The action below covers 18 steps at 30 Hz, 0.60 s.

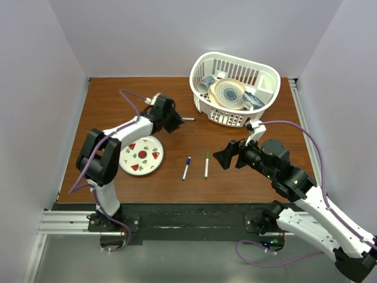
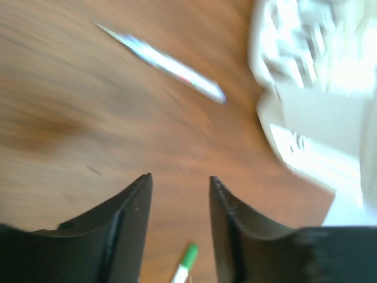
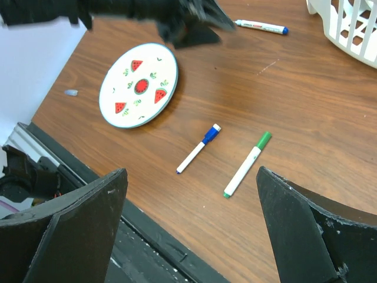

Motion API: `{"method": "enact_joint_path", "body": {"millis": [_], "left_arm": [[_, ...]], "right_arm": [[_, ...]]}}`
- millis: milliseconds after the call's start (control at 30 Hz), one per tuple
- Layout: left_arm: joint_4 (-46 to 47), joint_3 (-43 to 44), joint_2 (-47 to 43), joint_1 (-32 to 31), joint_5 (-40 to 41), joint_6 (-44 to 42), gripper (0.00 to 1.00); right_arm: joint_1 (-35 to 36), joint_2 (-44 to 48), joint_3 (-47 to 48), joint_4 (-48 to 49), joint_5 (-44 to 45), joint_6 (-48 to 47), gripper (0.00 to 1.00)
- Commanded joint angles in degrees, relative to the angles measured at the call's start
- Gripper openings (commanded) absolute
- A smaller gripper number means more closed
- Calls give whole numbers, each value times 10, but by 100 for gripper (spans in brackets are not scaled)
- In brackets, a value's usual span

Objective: Insert the pens into the pen caps

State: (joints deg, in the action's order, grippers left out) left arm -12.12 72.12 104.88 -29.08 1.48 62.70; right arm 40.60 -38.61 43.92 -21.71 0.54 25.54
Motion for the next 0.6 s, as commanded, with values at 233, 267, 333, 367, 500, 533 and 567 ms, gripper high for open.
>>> {"method": "enact_joint_path", "body": {"millis": [233, 267, 333, 367, 500, 533, 567], "left_arm": [[-113, 175, 82, 61, 80, 102, 63], [-132, 187, 90, 61, 87, 120, 60], [-204, 235, 119, 61, 103, 173, 58], [-226, 254, 131, 61, 105, 183, 58], [-294, 334, 182, 61, 86, 221, 59], [-295, 338, 191, 61, 78, 226, 59], [-289, 337, 194, 61, 71, 230, 59]], "right_arm": [[1, -24, 13, 33, -1, 7, 94], [1, -27, 15, 31, 0, 6, 94], [1, -29, 18, 32, 1, 5, 94], [2, -29, 17, 33, 2, 6, 94], [2, -24, 12, 32, 7, 3, 94], [2, -24, 12, 33, 8, 4, 94], [2, -23, 12, 32, 10, 4, 94]]}}
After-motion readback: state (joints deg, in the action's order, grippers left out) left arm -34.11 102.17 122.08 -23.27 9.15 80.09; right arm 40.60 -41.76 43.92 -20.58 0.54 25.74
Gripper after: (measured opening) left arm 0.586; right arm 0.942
